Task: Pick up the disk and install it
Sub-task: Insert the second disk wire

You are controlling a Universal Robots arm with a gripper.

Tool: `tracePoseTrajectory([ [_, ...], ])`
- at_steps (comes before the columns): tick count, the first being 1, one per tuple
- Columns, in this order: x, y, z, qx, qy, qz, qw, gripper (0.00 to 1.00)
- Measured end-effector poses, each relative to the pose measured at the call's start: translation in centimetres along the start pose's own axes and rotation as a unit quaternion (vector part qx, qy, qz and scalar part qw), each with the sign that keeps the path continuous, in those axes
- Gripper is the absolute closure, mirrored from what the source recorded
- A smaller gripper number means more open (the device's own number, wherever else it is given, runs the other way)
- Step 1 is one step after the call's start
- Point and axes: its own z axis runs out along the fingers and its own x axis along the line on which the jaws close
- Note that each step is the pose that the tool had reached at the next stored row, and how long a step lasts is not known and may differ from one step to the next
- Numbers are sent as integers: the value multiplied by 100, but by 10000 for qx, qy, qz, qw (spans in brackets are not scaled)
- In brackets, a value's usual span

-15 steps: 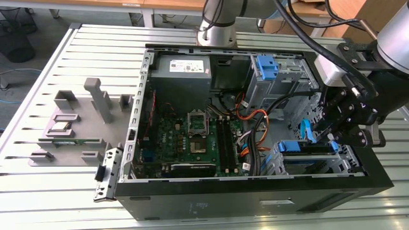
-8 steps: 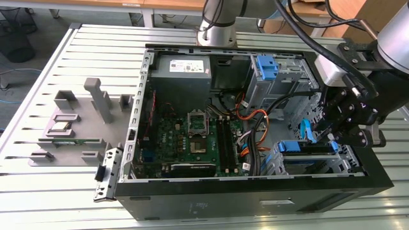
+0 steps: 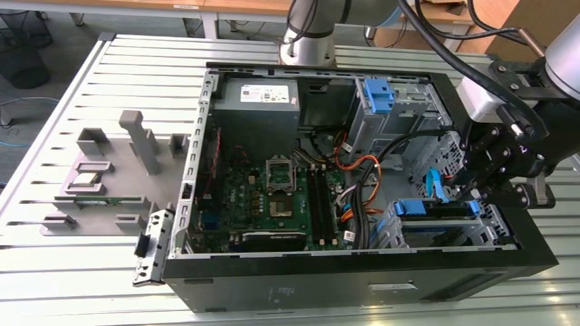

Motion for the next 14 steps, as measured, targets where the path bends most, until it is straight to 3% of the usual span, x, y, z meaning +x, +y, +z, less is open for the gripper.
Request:
tracePoseTrajectory([
  [14, -3, 0, -53, 0, -1, 0, 10000, 71],
])
